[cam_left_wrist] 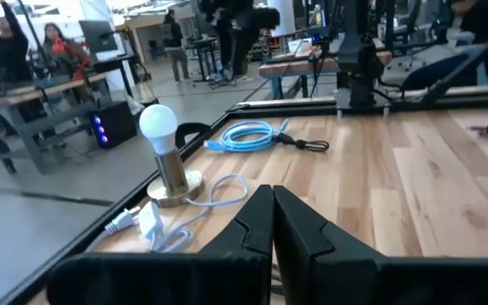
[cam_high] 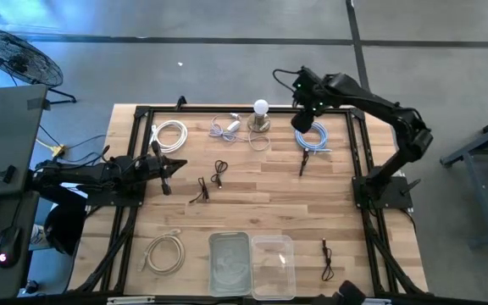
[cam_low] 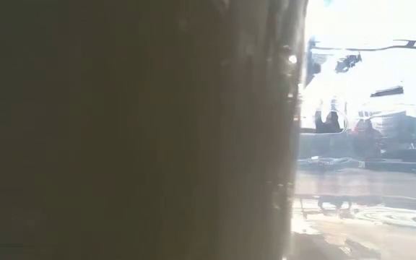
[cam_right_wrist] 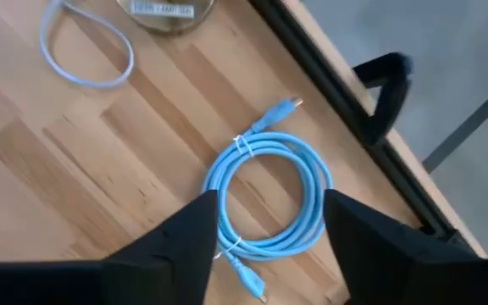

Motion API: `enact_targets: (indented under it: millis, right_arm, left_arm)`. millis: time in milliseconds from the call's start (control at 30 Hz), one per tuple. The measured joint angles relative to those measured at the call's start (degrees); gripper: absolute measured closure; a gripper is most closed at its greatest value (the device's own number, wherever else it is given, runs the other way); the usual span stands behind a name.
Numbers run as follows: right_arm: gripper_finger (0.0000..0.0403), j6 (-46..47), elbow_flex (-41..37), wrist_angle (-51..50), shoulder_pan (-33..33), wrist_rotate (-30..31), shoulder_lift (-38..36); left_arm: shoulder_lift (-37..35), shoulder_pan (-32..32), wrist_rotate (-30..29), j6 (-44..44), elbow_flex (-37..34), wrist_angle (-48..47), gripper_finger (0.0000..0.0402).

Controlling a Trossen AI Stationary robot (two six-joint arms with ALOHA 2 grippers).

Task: Pick & Place USB Port
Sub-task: Put the blue HDMI cable into the transparent bin

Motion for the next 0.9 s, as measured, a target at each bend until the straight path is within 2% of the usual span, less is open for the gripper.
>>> enact_targets:
  millis: [133,300,433,733,900]
  right_arm:
    - [0.0165,-1.2,0.0,0.0,0.0,-0.1,2.4]
    - [0.016,-1.5,0.0,0.7,0.0,-0.5,3.0]
    - [0.0159,-1.5,0.0,1.3,0.2,-1.0,2.7]
    - [0.0159,-2.5,0.0,1.5,0.7,-1.7,2.5]
    - [0.0159,-1.6,0.0,1.4,0.1,-0.5,2.5]
  left_arm:
    - [0.0,0.0,-0.3,-4.2,0.1,-0.8,0.0401]
    - [0.0,0.0,0.2,-7.5,0.1,-1.0,0.0401]
    - [0.0,0.0,3.1,-9.3,0.1,-1.2,0.039]
    - [0.0,0.0,3.3,-10.4,0.1,-1.3,0.0289]
    - [0.0,0.0,3.3,-10.4,0.1,-1.4,0.0247]
